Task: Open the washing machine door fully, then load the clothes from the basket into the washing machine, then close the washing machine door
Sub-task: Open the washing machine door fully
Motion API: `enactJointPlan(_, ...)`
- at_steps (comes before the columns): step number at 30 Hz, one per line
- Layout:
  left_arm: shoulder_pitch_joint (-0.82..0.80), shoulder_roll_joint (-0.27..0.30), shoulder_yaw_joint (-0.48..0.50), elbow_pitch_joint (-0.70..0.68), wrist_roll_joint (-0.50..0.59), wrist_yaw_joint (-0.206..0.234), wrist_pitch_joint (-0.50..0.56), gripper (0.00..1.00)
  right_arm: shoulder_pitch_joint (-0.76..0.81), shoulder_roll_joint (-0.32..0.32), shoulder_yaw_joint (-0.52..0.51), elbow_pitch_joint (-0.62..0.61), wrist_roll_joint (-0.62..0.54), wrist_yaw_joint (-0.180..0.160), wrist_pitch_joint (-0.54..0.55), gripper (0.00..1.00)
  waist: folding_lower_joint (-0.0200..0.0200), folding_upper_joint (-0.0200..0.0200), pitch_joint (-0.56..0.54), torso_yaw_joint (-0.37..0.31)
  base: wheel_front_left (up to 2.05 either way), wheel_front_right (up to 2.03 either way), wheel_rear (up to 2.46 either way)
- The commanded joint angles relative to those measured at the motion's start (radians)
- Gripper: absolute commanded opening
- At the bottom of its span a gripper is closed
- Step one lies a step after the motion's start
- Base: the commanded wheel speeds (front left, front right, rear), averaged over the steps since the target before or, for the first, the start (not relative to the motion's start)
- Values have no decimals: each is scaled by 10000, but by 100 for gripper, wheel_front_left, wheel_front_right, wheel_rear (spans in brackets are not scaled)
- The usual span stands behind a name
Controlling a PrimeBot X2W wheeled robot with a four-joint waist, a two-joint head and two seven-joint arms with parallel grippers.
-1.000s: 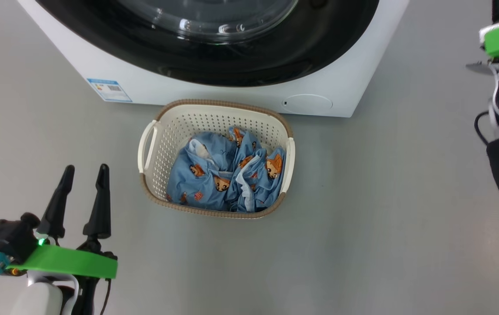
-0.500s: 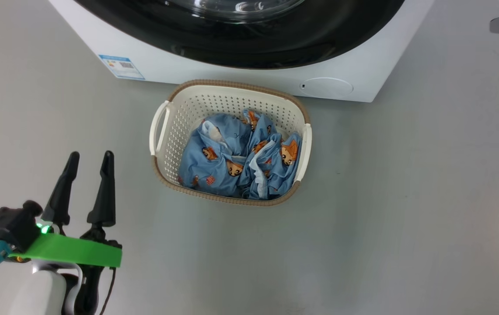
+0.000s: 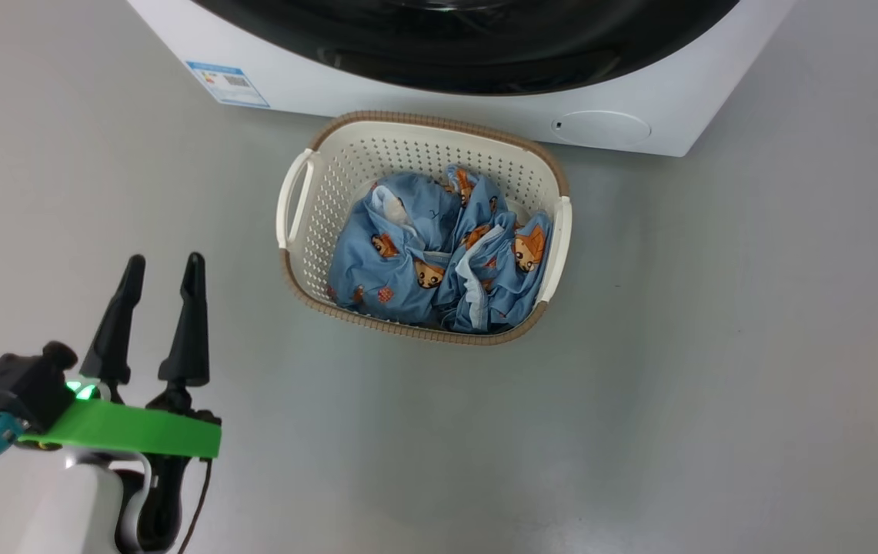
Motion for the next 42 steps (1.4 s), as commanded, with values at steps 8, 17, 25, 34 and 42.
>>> enactJointPlan(8,-382,208,266,-168,-164,6,-63,100,-846,147,154,297,-431,58,359,0,0,0,294,289,0,0,0)
enactJointPlan(17,-467,146,226,-98,-232,6,-63,100,-1099,349,143,620,-632,58,543,0,0,0,317,452,0,0,0)
enactJointPlan(25,-284,132,375,64,-136,6,-63,100,-581,605,207,685,-573,58,1075,0,0,0,-132,257,0,0,0)
enactJointPlan(34,178,253,462,211,73,6,-63,100,1029,962,328,-166,-102,58,1706,0,0,0,-1050,-77,0,0,0)
enactJointPlan(42,623,169,319,480,277,6,-63,100,2700,953,383,-1067,351,58,2344,0,0,0,-2054,-71,0,0,0)
